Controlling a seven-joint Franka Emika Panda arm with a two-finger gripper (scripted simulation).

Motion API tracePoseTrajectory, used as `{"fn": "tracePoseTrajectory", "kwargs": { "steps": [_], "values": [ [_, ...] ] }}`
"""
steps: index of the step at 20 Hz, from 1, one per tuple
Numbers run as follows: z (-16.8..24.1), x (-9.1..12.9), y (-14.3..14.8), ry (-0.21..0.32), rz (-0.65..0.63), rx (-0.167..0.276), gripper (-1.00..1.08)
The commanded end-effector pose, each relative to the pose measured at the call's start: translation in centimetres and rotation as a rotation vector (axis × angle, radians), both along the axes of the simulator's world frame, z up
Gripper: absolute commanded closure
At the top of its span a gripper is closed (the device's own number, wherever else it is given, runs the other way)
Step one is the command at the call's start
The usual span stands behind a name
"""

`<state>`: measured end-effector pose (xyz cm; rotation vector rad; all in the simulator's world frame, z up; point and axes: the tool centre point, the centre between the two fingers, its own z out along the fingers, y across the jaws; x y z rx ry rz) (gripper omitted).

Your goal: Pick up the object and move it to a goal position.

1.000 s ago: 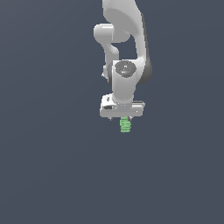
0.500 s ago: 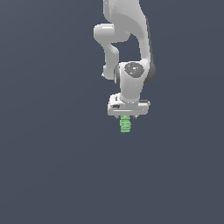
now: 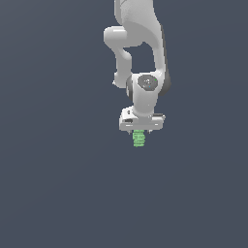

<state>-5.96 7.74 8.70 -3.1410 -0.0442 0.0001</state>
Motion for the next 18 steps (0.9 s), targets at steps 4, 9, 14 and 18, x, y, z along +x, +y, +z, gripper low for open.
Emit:
{"fn": "tracePoseTrajectory", "kwargs": {
  "steps": [4,9,14,18],
  "values": [
    [-2.5,-0.1,0.0,0.001,0.0,0.0,-0.92],
    [-3.1,-0.1,0.1,0.0,0.0,0.0,-0.92],
    [-3.1,-0.1,0.1,0.0,0.0,0.0,1.08],
    [-3.1,-0.1,0.1,0.0,0.0,0.0,1.08]
  ]
}}
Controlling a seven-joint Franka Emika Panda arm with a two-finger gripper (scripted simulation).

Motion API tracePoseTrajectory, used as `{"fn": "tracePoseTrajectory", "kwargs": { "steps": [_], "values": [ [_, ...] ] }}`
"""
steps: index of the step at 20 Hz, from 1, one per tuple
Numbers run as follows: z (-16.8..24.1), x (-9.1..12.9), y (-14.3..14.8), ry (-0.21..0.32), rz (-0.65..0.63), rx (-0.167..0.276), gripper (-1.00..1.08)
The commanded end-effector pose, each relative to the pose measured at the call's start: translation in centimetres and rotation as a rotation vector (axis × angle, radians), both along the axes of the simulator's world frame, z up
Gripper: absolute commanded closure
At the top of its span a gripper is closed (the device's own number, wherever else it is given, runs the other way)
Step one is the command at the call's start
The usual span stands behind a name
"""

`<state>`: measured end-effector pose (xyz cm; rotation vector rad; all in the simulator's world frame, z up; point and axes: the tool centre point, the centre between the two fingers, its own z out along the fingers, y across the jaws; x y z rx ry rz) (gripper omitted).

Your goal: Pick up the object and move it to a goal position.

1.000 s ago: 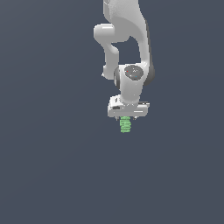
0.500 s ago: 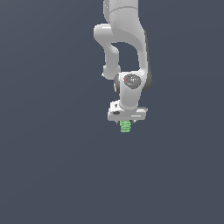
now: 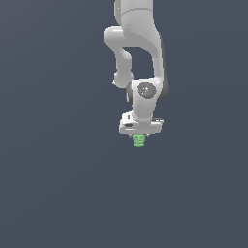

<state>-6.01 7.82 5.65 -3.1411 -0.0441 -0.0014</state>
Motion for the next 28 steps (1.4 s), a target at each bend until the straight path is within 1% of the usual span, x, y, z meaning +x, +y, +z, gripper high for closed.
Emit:
{"fn": "tracePoseTrajectory", "kwargs": {
  "steps": [1,6,11,15,23,28],
  "values": [
    [-0.1,0.0,0.0,0.001,0.0,0.0,1.08],
    [0.5,0.2,-0.5,0.0,0.0,0.0,1.08],
    [2.3,0.9,-2.3,0.0,0.0,0.0,1.08],
    [4.7,1.9,-4.7,0.0,0.0,0.001,1.08],
    [10.7,4.5,-10.7,0.0,0.0,0.001,1.08],
    [13.4,5.9,-13.4,0.001,0.0,0.001,1.08]
  ]
}}
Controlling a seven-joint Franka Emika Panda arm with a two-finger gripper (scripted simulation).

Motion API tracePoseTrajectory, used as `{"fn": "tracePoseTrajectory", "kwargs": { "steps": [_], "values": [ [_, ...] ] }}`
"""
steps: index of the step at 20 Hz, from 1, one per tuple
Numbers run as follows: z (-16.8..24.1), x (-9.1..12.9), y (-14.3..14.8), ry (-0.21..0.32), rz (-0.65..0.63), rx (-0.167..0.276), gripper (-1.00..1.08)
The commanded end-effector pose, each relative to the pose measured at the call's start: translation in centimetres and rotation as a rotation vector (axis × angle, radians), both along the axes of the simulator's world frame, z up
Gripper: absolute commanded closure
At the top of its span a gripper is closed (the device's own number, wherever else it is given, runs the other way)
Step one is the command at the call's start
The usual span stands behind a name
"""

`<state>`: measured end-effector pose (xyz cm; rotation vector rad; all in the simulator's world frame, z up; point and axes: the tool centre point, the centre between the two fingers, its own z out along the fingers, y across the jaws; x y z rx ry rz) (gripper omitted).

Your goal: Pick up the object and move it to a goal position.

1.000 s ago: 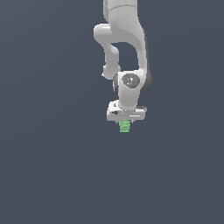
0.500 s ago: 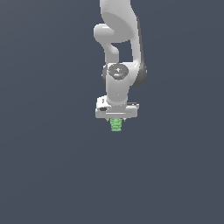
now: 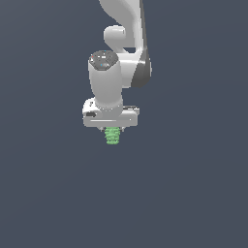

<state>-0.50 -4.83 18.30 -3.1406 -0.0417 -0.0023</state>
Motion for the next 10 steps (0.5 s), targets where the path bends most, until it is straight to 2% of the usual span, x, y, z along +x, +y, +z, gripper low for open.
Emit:
{"fn": "tracePoseTrajectory", "kwargs": {
  "steps": [1,10],
  "values": [
    [1.1,0.5,-1.1,0.001,0.002,0.0,1.08],
    [2.5,1.4,-2.5,0.001,0.001,-0.001,1.08]
  ]
}}
